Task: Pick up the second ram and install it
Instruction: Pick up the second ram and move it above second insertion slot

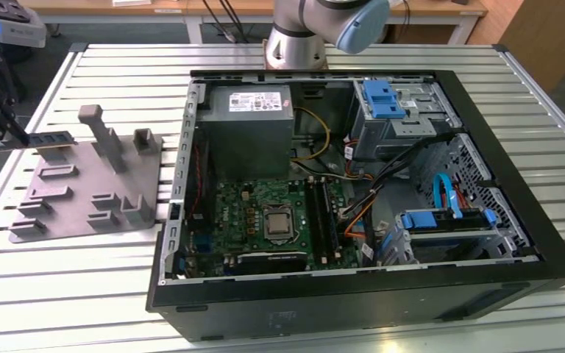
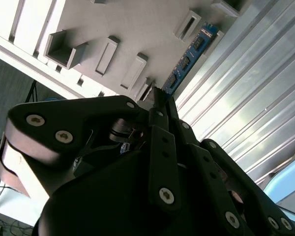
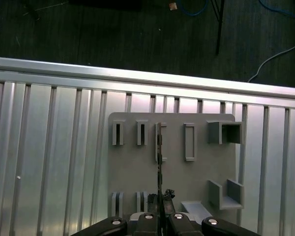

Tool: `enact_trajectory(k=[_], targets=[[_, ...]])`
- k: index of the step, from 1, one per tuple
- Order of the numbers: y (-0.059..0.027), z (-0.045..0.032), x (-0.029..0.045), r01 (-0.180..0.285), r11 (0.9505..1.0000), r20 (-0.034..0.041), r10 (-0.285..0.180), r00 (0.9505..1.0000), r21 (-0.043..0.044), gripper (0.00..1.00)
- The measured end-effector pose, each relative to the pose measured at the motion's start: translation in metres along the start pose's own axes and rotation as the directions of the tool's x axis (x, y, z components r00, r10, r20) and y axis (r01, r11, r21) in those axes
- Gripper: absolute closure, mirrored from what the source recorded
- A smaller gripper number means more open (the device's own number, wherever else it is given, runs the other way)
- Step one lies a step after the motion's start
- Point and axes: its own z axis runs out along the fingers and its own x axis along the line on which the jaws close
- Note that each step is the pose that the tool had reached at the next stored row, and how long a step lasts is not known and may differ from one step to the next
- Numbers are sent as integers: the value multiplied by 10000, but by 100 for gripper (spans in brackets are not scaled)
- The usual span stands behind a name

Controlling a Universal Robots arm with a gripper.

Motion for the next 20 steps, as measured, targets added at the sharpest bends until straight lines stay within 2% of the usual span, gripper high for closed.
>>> enact_trajectory(k=[12,20], targets=[[2,-67,-6,0,10000,0,0,10000,-1,86],[4,-142,-13,0,10000,-1,0,10000,-1,86]])
